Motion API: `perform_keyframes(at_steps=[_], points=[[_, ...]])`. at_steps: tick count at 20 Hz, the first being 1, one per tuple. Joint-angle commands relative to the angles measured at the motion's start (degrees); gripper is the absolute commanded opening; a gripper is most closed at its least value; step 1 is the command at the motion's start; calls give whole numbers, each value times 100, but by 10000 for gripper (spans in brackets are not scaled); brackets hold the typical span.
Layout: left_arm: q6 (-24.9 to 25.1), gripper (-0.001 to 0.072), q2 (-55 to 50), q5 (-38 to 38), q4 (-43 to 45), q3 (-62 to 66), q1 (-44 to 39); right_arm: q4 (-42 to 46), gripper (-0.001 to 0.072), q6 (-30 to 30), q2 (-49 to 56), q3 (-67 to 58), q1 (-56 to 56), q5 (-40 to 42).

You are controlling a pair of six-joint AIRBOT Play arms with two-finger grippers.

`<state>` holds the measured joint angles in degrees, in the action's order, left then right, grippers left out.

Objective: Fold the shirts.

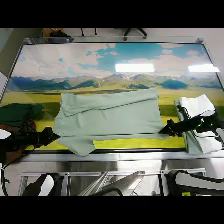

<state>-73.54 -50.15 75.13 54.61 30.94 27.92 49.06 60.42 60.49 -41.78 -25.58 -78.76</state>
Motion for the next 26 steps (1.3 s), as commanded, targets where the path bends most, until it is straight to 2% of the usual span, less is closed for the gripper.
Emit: perform_keyframes(at_steps=[1,4,8,13,17,18,19,21,23,24,26], points=[[-125,16,-57,42,-66,501,-304,-914,25,-369,-63,-319,26,140],[-319,16,-796,-83,-66,1733,-940,-1687,24,-732,37,-1154,404,680],[-481,16,-2341,-299,-4,3547,-1714,-1696,25,-732,837,-2404,966,1410],[-492,17,-4232,-555,-13,4962,-1836,-1703,26,-822,2210,-3213,1126,1906],[-343,20,-5377,-656,-66,5836,-1849,-1989,36,-977,2778,-3265,1139,2046],[-343,21,-5582,-632,-68,6054,-1860,-2111,123,-1097,2793,-3268,1139,2046],[-343,34,-5755,-601,-66,6297,-1867,-2197,177,-1207,2771,-3307,1121,2020],[-393,691,-5984,-516,-70,6771,-1873,-2162,195,-1235,2669,-3491,1034,1838],[-409,691,-6074,-225,-61,7222,-1864,-2017,478,-1248,2586,-3751,837,1679],[-413,692,-6074,-59,-63,7425,-1834,-1847,520,-1248,2575,-3873,745,1683],[-549,691,-6072,350,-63,7888,-1805,-1561,530,-1246,2614,-3954,616,1707]])
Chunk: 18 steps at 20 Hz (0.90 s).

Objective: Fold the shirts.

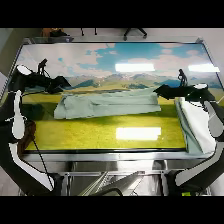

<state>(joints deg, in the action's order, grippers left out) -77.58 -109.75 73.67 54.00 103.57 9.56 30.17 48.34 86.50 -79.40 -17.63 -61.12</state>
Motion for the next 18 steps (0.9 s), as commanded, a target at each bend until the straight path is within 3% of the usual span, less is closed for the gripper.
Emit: perform_keyframes(at_steps=[1,2,6,7,8,9,10,11,13,18], points=[[-269,691,-111,734,-4,866,48,396,613,-37,90,-192,-192,-35],[-372,691,-111,914,-7,1064,42,415,646,-37,201,-192,-195,-37],[-501,690,55,1156,-17,1252,-168,407,645,-37,588,-192,-57,-105],[-501,690,129,1121,-17,1126,-254,409,617,-39,643,-192,13,-175],[-501,671,173,1121,-15,1016,-343,411,518,-42,686,-195,111,-216],[-501,452,184,1139,-22,918,-444,411,446,-46,708,-195,190,-232],[-498,172,177,1145,-22,833,-573,409,363,-68,708,-197,273,-232],[-494,17,177,1106,-22,719,-717,409,233,-157,708,-203,341,-238],[-496,18,177,866,-22,459,-1088,391,25,-164,706,-267,409,-461],[-474,18,-2,-278,-2,-286,-2328,304,23,186,273,-1023,258,-1368]])
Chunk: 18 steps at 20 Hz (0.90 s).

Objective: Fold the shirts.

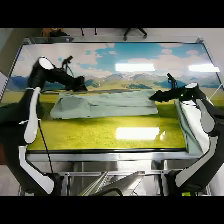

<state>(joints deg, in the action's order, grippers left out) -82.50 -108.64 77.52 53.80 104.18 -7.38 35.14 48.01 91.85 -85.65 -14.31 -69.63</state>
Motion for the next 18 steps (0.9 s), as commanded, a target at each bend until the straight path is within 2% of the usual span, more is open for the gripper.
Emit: perform_keyframes(at_steps=[1,5,9,12,15,18], points=[[17,18,-295,-874,20,-365,-929,-195,23,356,-415,-623,-149,-737],[-216,17,-1281,-1523,11,295,-1952,-195,22,1010,-1036,-1613,-549,-1735],[-669,17,-2232,-1845,-28,1532,-2736,-201,22,1394,-1598,-1917,-748,-2177],[-656,17,-2433,-2332,-1071,1582,-2887,-345,23,1464,-1840,-1917,-750,-2299],[129,17,-2020,-2039,-2524,1198,-2603,-481,22,1563,-1904,-1915,-682,-2288],[1071,17,-1154,-920,-3965,1191,-1875,-892,23,1589,-1880,-1915,-264,-2124]])
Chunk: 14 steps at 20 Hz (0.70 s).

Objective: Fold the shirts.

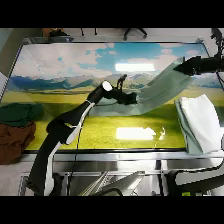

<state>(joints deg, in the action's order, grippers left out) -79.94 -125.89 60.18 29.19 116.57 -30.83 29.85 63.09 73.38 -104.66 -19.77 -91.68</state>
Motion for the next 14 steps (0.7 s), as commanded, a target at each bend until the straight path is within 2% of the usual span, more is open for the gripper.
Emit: perform_keyframes(at_steps=[1,2,5,11,12,14], points=[[1003,17,933,1211,-1912,-48,772,-444,23,81,-20,-13,540,210],[1180,17,1349,1617,-2334,-48,1134,-437,23,81,0,-13,833,380],[1202,17,2544,2433,-3180,-48,2238,-415,24,81,262,-7,2017,1158],[1207,17,4210,3180,-3344,-50,4046,-402,27,55,1886,0,4625,3617],[1224,18,4385,3252,-3322,-50,4245,-428,84,-92,2264,0,4994,4159],[1272,18,4623,3416,-3322,-50,4559,-739,465,-356,2798,-2,5447,4959]])
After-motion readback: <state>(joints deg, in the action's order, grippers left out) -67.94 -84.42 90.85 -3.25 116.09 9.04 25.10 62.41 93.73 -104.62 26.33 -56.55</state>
